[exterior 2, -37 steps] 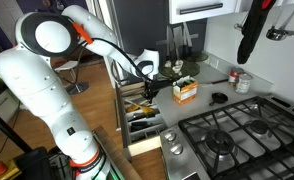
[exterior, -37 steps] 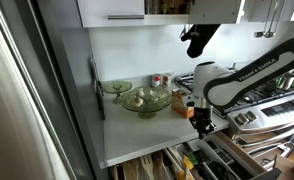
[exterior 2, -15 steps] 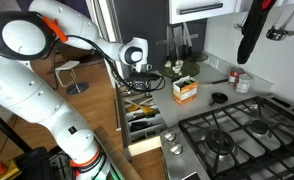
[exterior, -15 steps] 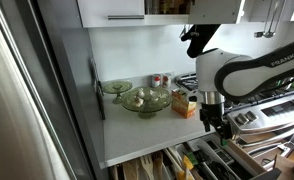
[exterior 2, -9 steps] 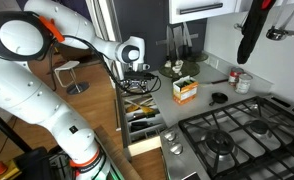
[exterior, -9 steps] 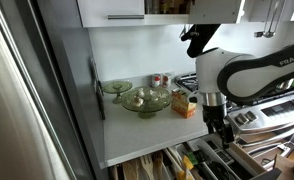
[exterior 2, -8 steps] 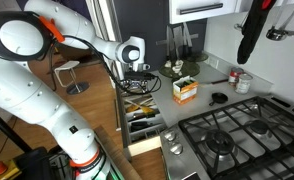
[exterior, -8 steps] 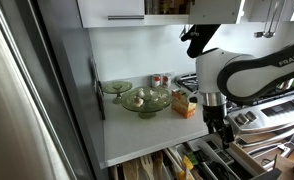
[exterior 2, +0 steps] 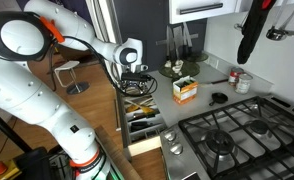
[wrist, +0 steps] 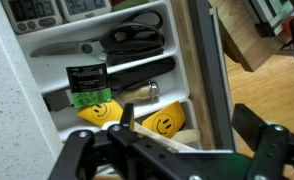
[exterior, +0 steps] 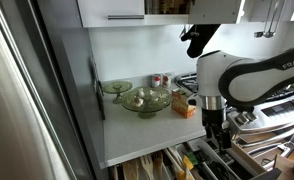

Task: Take the green thing out of the box and put it into the drawer then close it

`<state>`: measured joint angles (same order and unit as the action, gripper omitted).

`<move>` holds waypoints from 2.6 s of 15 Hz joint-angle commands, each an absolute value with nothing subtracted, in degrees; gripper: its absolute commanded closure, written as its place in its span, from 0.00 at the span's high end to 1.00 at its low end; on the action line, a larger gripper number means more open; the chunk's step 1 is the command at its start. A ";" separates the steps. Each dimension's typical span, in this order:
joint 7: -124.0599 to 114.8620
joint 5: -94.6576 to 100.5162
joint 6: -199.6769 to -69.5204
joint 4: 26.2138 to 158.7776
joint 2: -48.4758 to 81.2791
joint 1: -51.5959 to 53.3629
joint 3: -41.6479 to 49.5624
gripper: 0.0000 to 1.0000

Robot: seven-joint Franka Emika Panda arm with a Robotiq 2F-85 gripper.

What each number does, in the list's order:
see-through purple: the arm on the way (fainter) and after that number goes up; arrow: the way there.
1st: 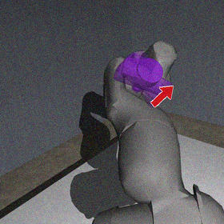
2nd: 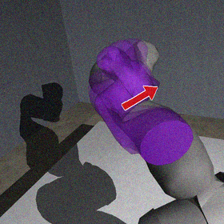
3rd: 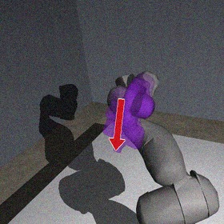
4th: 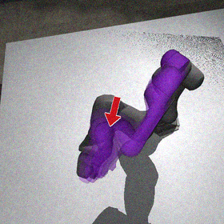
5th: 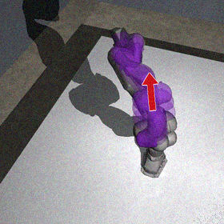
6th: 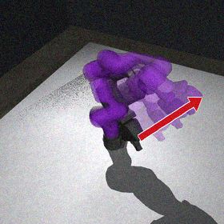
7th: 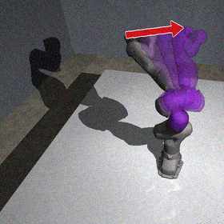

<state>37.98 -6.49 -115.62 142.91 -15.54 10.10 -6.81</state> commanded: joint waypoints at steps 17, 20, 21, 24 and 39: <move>48.63 -20.94 -137.07 157.83 -18.70 29.27 -4.11 1.00; 52.07 -20.05 -133.21 157.79 -16.54 28.29 -6.35 1.00; 50.59 -20.43 -134.22 157.79 -18.33 27.35 -6.77 1.00; 51.41 -20.44 -134.00 157.75 -16.72 27.21 -7.47 1.00; 54.78 -25.36 -156.04 151.83 -0.18 27.66 -17.65 1.00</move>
<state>54.80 -24.97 -151.31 152.08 -3.12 29.01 -15.44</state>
